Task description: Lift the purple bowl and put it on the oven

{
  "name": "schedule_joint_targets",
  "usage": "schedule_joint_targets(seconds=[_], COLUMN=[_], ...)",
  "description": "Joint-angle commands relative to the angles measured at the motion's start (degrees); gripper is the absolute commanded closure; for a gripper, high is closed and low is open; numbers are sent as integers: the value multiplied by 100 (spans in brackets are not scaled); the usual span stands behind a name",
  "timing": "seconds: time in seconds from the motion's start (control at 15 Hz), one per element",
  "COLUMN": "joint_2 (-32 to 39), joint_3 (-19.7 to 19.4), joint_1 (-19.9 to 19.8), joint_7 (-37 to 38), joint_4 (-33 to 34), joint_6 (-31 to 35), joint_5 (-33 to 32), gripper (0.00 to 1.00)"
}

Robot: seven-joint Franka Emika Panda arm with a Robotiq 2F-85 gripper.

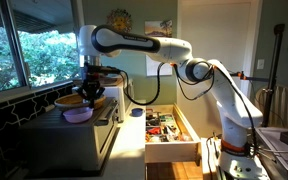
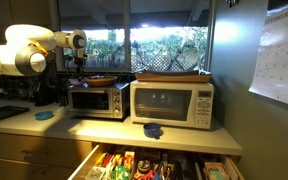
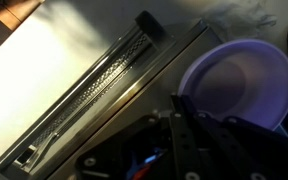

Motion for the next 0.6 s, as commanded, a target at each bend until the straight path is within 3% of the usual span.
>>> schedule_joint_targets(seconds=[0.0,0.53], joint_2=[184,64], joint_3=[-35,-114], joint_1=[56,103], joint_7=[186,510], joint_4=[259,257], joint_6=[-56,-314], joint_5=[-50,-206], gripper=[99,99])
